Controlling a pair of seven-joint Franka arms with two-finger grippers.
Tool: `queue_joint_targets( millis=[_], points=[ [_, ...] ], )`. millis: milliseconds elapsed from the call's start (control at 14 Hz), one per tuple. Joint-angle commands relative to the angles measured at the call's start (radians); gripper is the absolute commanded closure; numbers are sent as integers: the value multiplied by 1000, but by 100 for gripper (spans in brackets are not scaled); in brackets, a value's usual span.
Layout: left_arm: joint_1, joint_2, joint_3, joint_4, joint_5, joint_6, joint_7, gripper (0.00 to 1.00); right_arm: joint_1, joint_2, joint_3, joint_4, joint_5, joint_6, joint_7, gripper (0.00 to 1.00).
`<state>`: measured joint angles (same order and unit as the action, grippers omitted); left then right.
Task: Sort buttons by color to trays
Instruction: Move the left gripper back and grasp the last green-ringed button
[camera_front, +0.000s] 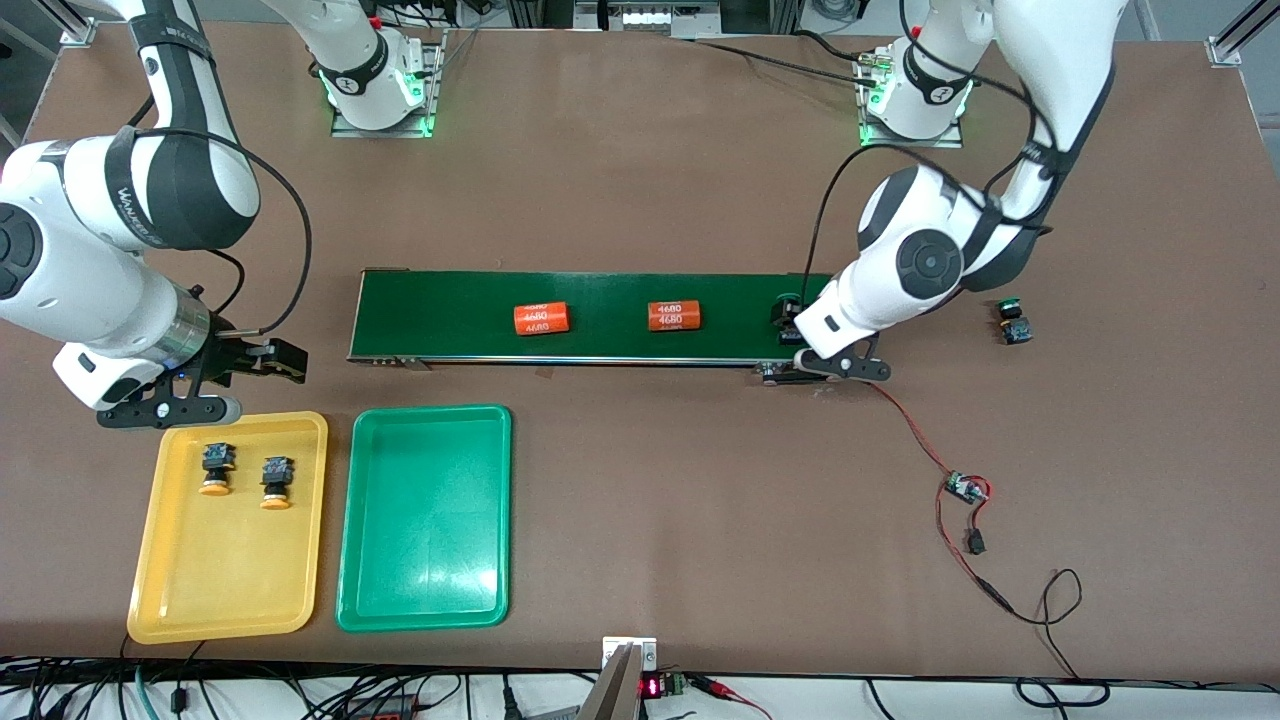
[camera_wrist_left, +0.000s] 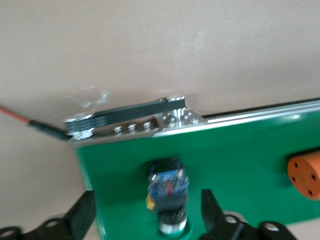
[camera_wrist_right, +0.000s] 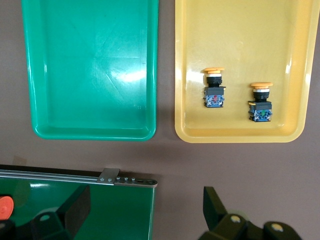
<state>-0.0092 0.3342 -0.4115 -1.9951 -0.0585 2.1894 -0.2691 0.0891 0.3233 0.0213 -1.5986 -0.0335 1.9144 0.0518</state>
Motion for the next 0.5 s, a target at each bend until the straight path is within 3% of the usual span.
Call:
queue_joint_targets(
  millis=[0, 428],
  points=[
    [0, -93, 94, -16, -1, -104, 8, 0, 0, -27, 2, -15, 1, -18, 16, 0],
    [12, -66, 336, -71, 222, -125, 14, 0, 1, -27, 2, -17, 1, -20, 16, 0]
  ],
)
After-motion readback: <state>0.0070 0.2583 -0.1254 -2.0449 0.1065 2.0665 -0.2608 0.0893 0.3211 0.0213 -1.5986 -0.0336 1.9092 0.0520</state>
